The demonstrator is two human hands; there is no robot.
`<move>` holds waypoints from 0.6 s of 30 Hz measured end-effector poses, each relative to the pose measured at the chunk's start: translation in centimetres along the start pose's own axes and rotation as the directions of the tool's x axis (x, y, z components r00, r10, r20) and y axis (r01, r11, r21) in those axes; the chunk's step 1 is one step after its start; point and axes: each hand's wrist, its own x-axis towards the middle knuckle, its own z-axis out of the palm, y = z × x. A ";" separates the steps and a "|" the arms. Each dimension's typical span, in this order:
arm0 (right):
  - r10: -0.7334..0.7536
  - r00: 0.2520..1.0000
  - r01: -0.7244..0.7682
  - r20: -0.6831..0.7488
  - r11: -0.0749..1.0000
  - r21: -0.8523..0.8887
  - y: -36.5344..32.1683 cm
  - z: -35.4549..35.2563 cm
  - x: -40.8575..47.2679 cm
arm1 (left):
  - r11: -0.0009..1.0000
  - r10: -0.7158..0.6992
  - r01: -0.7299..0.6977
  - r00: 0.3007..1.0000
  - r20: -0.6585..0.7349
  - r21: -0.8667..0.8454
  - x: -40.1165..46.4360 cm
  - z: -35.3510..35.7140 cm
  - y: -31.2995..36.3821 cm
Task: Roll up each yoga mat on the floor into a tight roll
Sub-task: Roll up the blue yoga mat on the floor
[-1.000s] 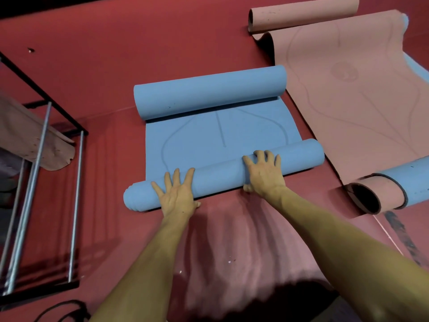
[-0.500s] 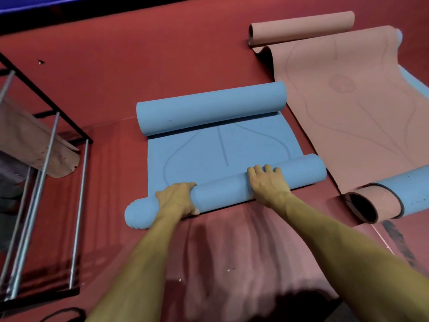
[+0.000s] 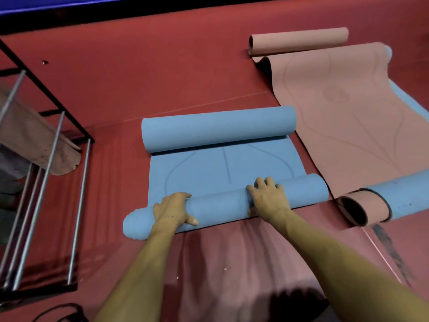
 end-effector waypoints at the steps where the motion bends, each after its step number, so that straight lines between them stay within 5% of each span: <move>1: -0.002 1.000 0.002 0.000 1.000 0.022 0.0 0.0 0.3 | 0.999 -0.013 0.012 1.000 -0.010 -0.029 0.3 0.0 -0.2; 18: 0.047 0.997 -0.035 -0.057 0.982 0.187 0.2 -0.5 1.5 | 0.996 0.034 -0.054 0.964 -0.263 -0.069 1.1 0.0 1.4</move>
